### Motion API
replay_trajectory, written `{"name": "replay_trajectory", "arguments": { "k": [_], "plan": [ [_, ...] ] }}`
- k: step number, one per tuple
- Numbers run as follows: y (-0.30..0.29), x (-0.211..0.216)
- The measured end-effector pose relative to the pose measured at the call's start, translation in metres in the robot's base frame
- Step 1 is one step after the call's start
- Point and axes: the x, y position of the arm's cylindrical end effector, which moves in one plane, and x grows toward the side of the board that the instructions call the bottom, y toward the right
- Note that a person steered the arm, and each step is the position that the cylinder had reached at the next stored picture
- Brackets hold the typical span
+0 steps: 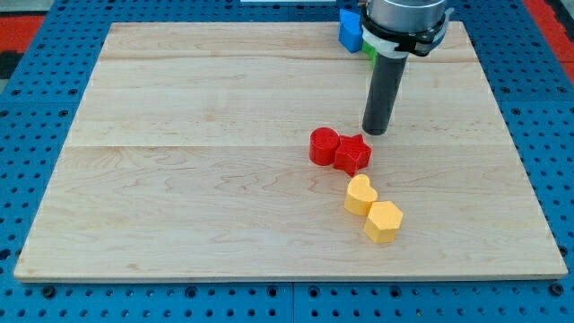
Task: Move the red circle along with the red star a bit down
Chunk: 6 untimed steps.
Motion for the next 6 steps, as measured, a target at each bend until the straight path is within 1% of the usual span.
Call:
{"name": "replay_trajectory", "arguments": {
  "k": [3, 4, 5, 6],
  "plan": [
    [-0.057, 0.001],
    [-0.087, 0.002],
    [-0.089, 0.029],
    [-0.067, 0.059]
  ]
}}
